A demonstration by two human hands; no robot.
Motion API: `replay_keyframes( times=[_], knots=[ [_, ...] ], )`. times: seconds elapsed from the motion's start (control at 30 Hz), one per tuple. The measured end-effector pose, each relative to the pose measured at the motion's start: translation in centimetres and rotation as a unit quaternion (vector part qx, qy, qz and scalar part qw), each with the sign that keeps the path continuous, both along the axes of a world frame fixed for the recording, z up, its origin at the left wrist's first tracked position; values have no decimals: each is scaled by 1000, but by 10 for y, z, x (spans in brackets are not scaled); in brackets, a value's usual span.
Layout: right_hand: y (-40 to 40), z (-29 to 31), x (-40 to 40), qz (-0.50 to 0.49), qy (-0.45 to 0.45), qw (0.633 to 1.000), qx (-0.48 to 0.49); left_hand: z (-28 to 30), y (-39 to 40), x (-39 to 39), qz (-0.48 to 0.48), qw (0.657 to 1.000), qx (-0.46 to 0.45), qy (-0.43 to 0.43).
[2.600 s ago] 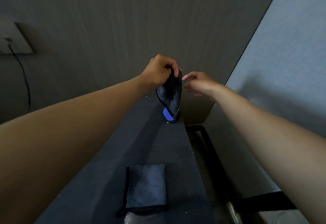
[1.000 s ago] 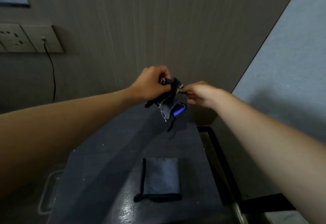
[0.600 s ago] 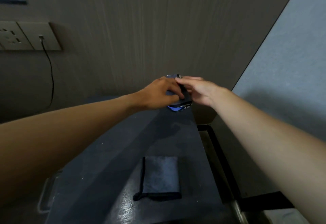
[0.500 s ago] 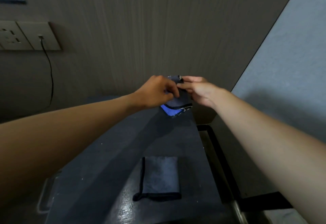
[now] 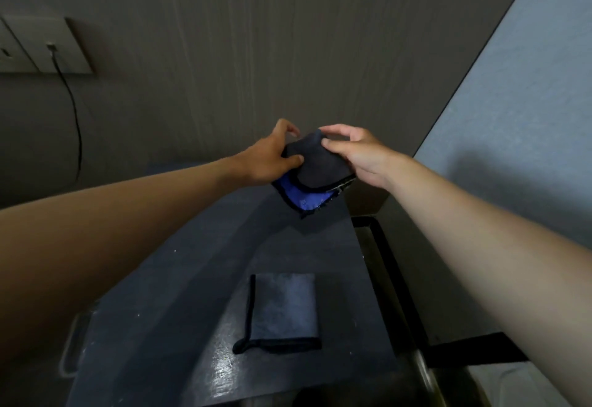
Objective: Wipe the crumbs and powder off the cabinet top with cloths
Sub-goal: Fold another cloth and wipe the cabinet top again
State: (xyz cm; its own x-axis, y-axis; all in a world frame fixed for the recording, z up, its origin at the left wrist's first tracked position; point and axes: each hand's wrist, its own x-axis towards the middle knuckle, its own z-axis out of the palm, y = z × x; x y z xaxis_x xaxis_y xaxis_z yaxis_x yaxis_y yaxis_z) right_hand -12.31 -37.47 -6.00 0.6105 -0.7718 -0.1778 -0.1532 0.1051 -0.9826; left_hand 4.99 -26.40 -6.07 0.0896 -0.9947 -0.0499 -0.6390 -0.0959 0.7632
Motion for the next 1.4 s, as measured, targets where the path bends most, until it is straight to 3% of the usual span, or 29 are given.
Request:
replay_keyframes(
  times=[0.1, 0.2, 0.3, 0.43, 0.63, 0.7, 0.83, 0.9, 1.0, 1.17, 1.27, 1.4],
  knots=[
    [-1, -2, -3, -13, 36, 999, -24, -1, 0, -7, 4, 996, 44, 84],
    [-4, -5, -4, -5, 73, 996, -55, -3, -2, -7, -7, 998, 55, 27],
    [-3, -6, -5, 17, 104, 994, -40, -5, -5, -5, -20, 998, 55, 30],
    [-2, -9, -14, 114, 165, 977, -75, -12, -8, -2, -44, 998, 44, 7],
    [-13, -17, -18, 190, 299, 901, -249, -20, -11, -1, -100, 970, -23, -219],
    [-15, -23, -20, 171, 327, 874, -318, -26, -11, -5, -93, 964, -35, -248],
    [-16, -34, -25, 154, 356, 774, -500, -36, -15, -19, -90, 935, -78, -334],
    [-15, -41, -29, 139, 357, 755, -532, -45, -18, -24, -87, 937, -107, -322],
    [-13, -57, -38, 144, 386, 751, -516, -62, -21, -30, -100, 945, -102, -295],
    [-13, -71, -44, 280, 435, 776, -361, -85, -11, -37, -186, 948, 9, -259],
    [-12, -67, -45, 315, 451, 775, -312, -86, -5, -40, -187, 954, 23, -234],
    [6, -71, -46, 296, 438, 747, -404, -88, 3, -45, -170, 966, 61, -185]
  ],
)
